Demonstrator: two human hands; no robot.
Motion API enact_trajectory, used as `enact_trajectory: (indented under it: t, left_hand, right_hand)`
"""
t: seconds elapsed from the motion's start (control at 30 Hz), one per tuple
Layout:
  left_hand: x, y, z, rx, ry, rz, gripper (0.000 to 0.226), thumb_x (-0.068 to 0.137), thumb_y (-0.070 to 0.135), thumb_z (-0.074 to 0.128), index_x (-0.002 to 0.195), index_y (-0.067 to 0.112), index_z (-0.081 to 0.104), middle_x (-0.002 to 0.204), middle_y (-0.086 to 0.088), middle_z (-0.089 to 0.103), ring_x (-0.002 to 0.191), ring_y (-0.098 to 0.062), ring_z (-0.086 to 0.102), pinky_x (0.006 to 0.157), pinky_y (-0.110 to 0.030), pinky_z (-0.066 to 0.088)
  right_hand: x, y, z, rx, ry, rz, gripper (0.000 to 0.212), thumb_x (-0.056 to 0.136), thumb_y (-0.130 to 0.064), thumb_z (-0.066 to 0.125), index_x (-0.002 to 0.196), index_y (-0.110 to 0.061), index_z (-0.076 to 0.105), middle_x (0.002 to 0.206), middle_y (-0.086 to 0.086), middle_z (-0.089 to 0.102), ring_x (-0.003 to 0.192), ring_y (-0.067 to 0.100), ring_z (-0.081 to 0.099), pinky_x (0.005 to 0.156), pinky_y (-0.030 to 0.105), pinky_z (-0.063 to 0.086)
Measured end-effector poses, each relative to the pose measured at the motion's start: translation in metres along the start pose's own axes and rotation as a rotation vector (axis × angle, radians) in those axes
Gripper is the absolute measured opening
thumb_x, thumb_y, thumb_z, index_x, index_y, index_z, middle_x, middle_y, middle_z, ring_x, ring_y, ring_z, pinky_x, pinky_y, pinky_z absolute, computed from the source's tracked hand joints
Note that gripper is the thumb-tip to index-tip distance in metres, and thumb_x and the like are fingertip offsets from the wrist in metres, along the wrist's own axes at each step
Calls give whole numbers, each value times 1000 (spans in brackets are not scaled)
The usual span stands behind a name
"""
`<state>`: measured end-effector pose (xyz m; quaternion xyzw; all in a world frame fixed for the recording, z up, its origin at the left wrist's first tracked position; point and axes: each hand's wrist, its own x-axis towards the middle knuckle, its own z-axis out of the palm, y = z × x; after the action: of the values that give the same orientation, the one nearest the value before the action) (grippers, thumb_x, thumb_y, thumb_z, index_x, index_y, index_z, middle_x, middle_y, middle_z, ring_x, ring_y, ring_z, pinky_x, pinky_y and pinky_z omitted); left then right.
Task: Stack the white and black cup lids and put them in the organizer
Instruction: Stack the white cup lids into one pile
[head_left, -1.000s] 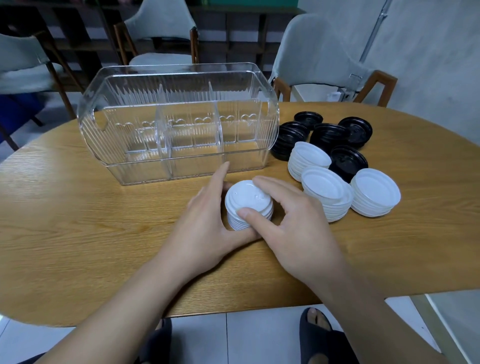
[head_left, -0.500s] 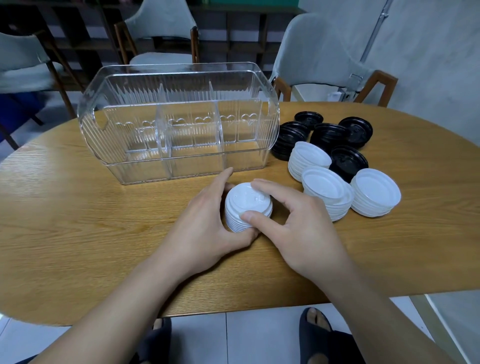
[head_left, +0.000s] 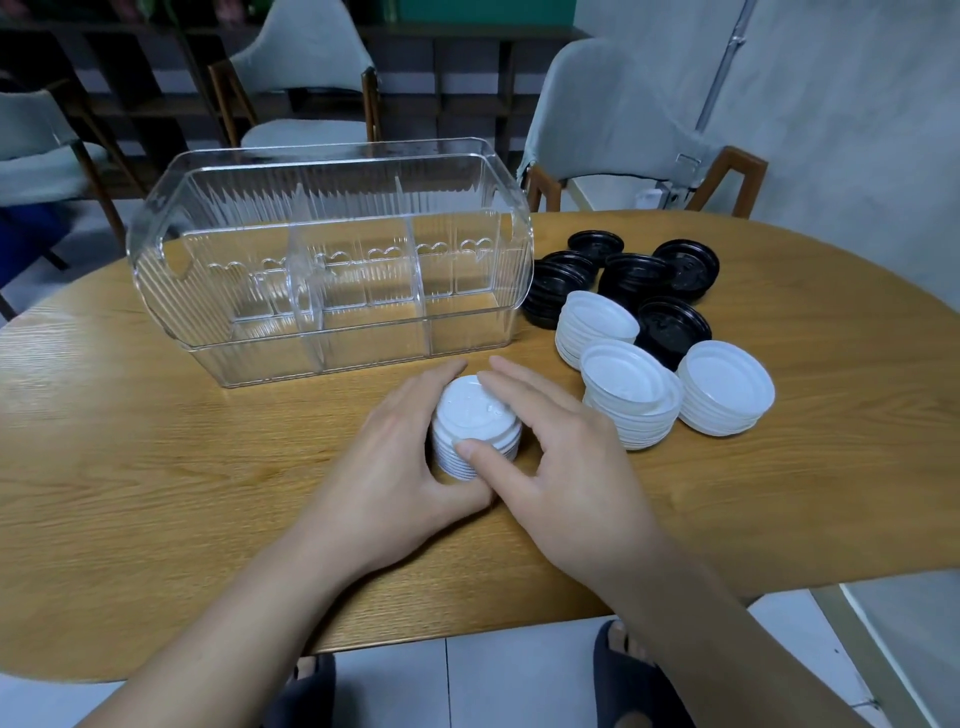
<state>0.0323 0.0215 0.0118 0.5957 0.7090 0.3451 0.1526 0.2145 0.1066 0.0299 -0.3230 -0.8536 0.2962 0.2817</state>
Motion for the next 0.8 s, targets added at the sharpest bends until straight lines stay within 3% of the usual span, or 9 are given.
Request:
enact_trajectory:
  t: [0.07, 0.17, 0.3, 0.4, 0.53, 0.67, 0.8]
  left_hand:
    - [1, 0, 0, -13, 24, -1, 99, 80, 68, 77, 168, 39, 40, 162, 27, 51, 149, 4, 48, 122, -26, 41]
    - [2, 3, -1, -49, 74, -2, 82, 90, 70, 77, 161, 37, 51, 153, 27, 60, 141, 5, 56, 114, -22, 46]
    - [3, 4, 0, -31, 96, 6, 75, 88, 72, 78, 151, 37, 58, 142, 26, 65, 133, 4, 60, 108, -20, 46]
    - [2, 4, -1, -21, 93, 0, 79, 85, 77, 74, 152, 39, 56, 145, 28, 63, 134, 8, 57, 108, -11, 40]
    - [1, 5, -1, -24, 96, -3, 79, 85, 79, 72, 152, 42, 56, 146, 31, 61, 135, 10, 55, 107, -9, 38]
    - [1, 4, -1, -33, 90, -2, 81, 84, 81, 70, 153, 41, 56, 147, 30, 61, 137, 5, 57, 109, -18, 42]
    - [1, 4, -2, -41, 94, -3, 79, 85, 79, 73, 153, 43, 56, 147, 31, 61, 137, 6, 56, 110, -18, 42]
  right_hand:
    - [-1, 0, -1, 1, 6, -29, 57, 101, -42, 78, 154, -27, 63, 167, -17, 49, 153, -4, 43, 122, 9, 30]
    - [-3, 2, -4, -37, 135, -146, 45, 102, -32, 77, 144, -16, 71, 157, -6, 62, 147, 8, 55, 123, 28, 42]
    - [0, 12, -20, -250, 368, -332, 24, 98, -14, 83, 121, -9, 81, 127, 1, 76, 120, 22, 69, 113, 44, 45]
    - [3, 23, -35, -402, 462, -242, 24, 97, -29, 85, 117, -16, 82, 119, -2, 73, 115, 25, 64, 115, 44, 36]
    - [2, 34, -42, -513, 421, -21, 38, 91, -46, 87, 118, -21, 79, 117, -5, 65, 115, 25, 57, 112, 47, 33]
    - [2, 36, -44, -552, 416, 33, 25, 90, -43, 88, 104, -23, 81, 107, -8, 67, 111, 26, 58, 107, 47, 33]
    - [2, 35, -44, -571, 434, 16, 12, 92, -35, 87, 90, -27, 79, 97, -11, 68, 106, 22, 57, 104, 43, 32]
